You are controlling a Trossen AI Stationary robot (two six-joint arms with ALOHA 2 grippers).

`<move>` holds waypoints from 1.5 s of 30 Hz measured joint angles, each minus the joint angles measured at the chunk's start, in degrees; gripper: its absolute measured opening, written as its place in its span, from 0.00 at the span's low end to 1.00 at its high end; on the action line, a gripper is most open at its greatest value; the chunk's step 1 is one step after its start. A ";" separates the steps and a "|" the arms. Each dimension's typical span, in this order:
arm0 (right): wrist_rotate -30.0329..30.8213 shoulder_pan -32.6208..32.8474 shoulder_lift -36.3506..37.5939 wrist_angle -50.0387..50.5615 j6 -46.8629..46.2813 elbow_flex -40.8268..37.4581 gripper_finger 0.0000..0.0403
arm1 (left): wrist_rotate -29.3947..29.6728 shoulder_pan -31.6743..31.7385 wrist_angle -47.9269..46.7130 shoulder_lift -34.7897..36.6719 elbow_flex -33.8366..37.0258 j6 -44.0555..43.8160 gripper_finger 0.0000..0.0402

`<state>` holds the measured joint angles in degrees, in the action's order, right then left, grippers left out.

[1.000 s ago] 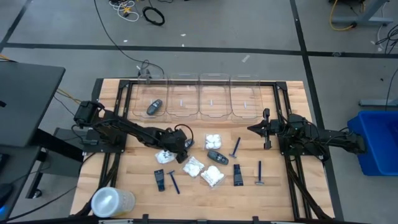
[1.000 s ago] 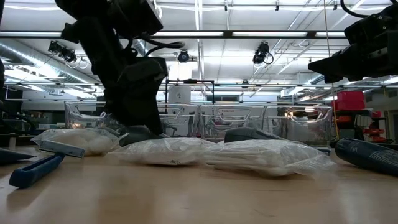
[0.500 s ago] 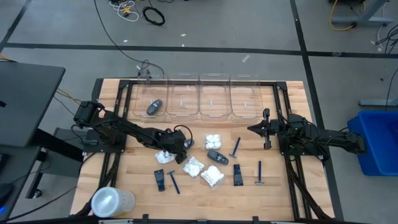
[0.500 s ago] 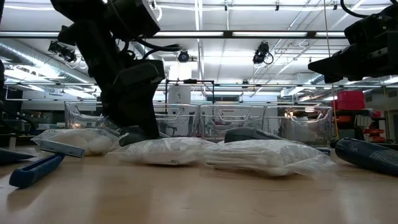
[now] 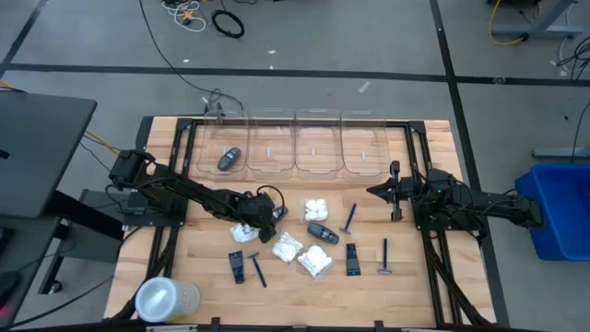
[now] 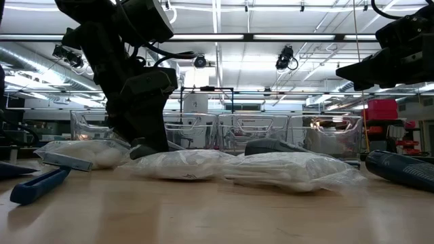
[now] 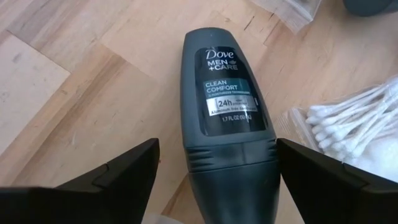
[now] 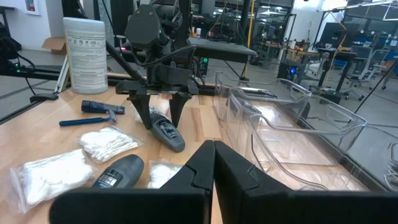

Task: Pick & Place Travel size toiletries
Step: Put the left gray deodorant into the left transparent bin

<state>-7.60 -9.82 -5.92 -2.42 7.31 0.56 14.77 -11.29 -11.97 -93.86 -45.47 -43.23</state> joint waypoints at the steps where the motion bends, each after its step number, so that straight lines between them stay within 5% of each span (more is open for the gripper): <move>1: 0.01 -0.01 0.01 -0.01 0.00 0.00 0.03 | 0.00 0.00 0.07 0.00 0.00 0.27 0.80; 24: 0.02 -0.01 -0.01 0.00 0.00 -0.01 0.03 | -0.38 0.00 1.12 0.00 0.00 1.02 0.58; 45: 0.00 -0.02 0.00 -0.02 0.00 0.00 0.03 | -2.05 0.00 0.69 0.85 -0.09 1.96 0.56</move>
<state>-7.59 -9.84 -5.93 -2.43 7.31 0.56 12.72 -11.29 -11.28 -93.01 -45.57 -41.27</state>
